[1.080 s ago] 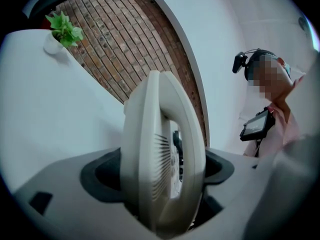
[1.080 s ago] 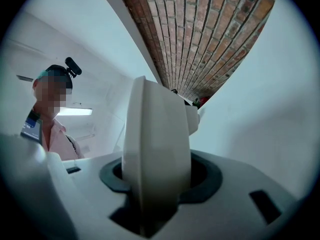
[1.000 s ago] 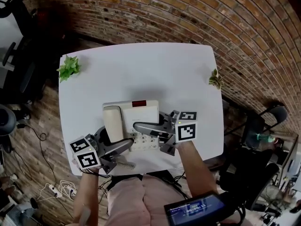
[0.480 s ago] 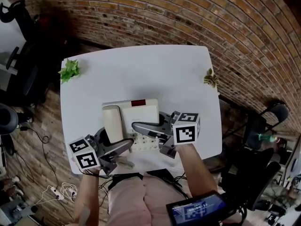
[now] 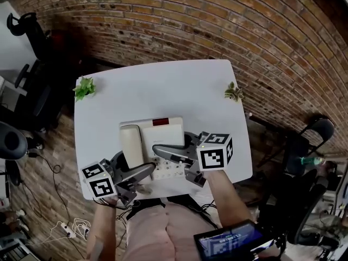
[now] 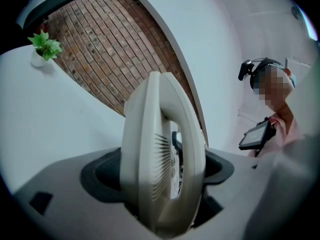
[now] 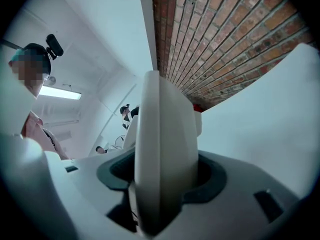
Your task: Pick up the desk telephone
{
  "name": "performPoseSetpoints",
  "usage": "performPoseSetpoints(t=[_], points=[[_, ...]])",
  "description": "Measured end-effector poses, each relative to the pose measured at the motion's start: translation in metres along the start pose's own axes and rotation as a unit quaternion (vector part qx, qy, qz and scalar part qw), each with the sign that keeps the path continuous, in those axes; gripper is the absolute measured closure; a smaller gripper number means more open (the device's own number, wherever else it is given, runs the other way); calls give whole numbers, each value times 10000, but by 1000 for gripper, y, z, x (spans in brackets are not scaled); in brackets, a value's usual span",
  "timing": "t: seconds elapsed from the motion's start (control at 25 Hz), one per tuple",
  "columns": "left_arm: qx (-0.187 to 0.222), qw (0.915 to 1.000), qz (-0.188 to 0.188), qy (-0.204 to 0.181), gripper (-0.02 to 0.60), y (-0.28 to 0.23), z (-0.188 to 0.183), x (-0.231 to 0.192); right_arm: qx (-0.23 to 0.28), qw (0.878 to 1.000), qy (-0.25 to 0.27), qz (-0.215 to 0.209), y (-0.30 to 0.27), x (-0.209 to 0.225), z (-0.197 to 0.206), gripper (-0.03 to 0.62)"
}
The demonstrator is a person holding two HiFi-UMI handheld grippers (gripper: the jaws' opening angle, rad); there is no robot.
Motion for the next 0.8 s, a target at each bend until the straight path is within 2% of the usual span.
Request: performPoseSetpoints(t=[0.48,0.8], points=[[97,9997,78,-193,141,-9,8,72,261,9990,371,-56,46,-51,-31,329],[68,9996,108,-262,141,11,16,106,355,9984,449,-26,53,-91,-35,329]])
Point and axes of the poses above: the fingertips, and each gripper's own axes: y backward along the fingers, x to its right, z out of its underside, the point moved 5 cm from there along y, backward along the fingers, and after that the axes turned 13 degrees about y, right-handed, at the moved point
